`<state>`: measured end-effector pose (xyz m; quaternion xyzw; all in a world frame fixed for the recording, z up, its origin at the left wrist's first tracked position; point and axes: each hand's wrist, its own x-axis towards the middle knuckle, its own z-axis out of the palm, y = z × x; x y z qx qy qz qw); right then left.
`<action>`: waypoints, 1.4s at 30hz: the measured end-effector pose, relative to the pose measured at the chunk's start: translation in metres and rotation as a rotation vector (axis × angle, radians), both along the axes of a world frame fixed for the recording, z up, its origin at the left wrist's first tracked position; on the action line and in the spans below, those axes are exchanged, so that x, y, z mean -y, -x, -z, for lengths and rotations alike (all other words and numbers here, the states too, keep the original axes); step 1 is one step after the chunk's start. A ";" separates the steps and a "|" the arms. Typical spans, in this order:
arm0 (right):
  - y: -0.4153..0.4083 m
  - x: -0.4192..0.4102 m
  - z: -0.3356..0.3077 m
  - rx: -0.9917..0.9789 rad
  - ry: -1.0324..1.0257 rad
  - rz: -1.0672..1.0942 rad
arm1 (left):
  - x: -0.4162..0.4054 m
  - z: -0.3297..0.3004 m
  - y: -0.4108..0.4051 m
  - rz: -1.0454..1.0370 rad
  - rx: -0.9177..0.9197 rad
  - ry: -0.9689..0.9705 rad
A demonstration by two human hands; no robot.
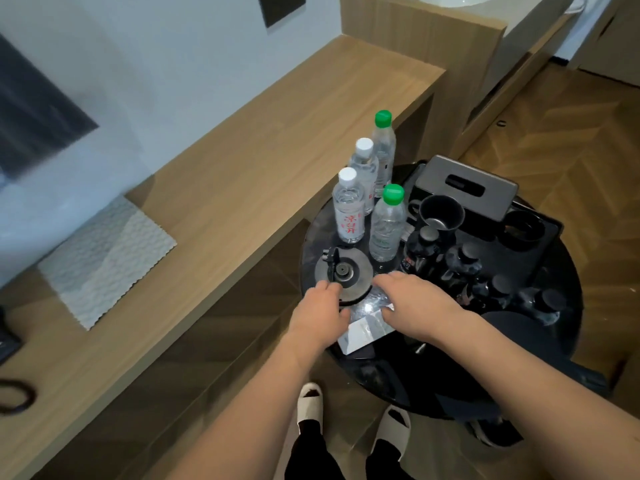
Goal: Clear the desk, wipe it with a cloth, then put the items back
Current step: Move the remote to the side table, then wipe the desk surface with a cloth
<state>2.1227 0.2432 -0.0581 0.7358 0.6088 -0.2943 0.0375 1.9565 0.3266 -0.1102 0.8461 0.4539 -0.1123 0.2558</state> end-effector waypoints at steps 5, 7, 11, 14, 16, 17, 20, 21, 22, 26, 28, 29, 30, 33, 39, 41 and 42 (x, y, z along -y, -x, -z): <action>0.039 -0.032 -0.016 -0.049 -0.072 -0.024 | -0.027 -0.025 0.054 -0.169 0.092 -0.060; 0.062 -0.051 -0.021 -0.059 -0.105 -0.050 | -0.036 -0.031 0.078 -0.233 0.114 -0.077; 0.121 -0.091 -0.030 -0.101 -0.141 -0.103 | -0.058 -0.044 0.135 -0.337 0.133 -0.106; 0.172 -0.123 -0.033 -0.150 -0.167 -0.148 | -0.077 -0.050 0.186 -0.423 0.140 -0.113; 0.206 -0.144 -0.032 -0.175 -0.170 -0.178 | -0.089 -0.052 0.220 -0.473 0.129 -0.124; 0.222 -0.155 -0.031 -0.188 -0.170 -0.188 | -0.096 -0.052 0.237 -0.486 0.117 -0.128; 0.268 -0.182 -0.025 -0.195 -0.177 -0.257 | -0.116 -0.046 0.290 -0.507 0.060 -0.120; 0.280 -0.190 -0.023 -0.192 -0.175 -0.294 | -0.124 -0.042 0.307 -0.523 0.045 -0.111; 0.290 -0.198 -0.020 -0.188 -0.161 -0.327 | -0.131 -0.039 0.322 -0.545 0.032 -0.094; 0.306 -0.232 -0.006 -0.117 -0.122 -0.427 | -0.157 -0.023 0.361 -0.609 -0.031 -0.032; 0.312 -0.254 0.003 -0.092 -0.113 -0.446 | -0.171 -0.015 0.372 -0.639 -0.059 -0.022; 0.317 -0.266 0.008 -0.080 -0.108 -0.453 | -0.178 -0.010 0.377 -0.655 -0.067 -0.027; 0.322 -0.278 0.013 -0.074 -0.103 -0.462 | -0.185 -0.007 0.380 -0.671 -0.070 -0.038; 0.345 -0.314 0.035 -0.067 -0.104 -0.536 | -0.200 0.004 0.388 -0.748 -0.091 -0.059; 0.377 -0.376 0.082 -0.044 -0.116 -0.624 | -0.229 0.038 0.402 -0.900 -0.070 -0.022; 0.382 -0.385 0.091 -0.020 -0.107 -0.633 | -0.235 0.044 0.405 -0.963 -0.037 0.023; 0.384 -0.388 0.097 -0.008 -0.104 -0.640 | -0.238 0.047 0.405 -0.978 -0.035 0.031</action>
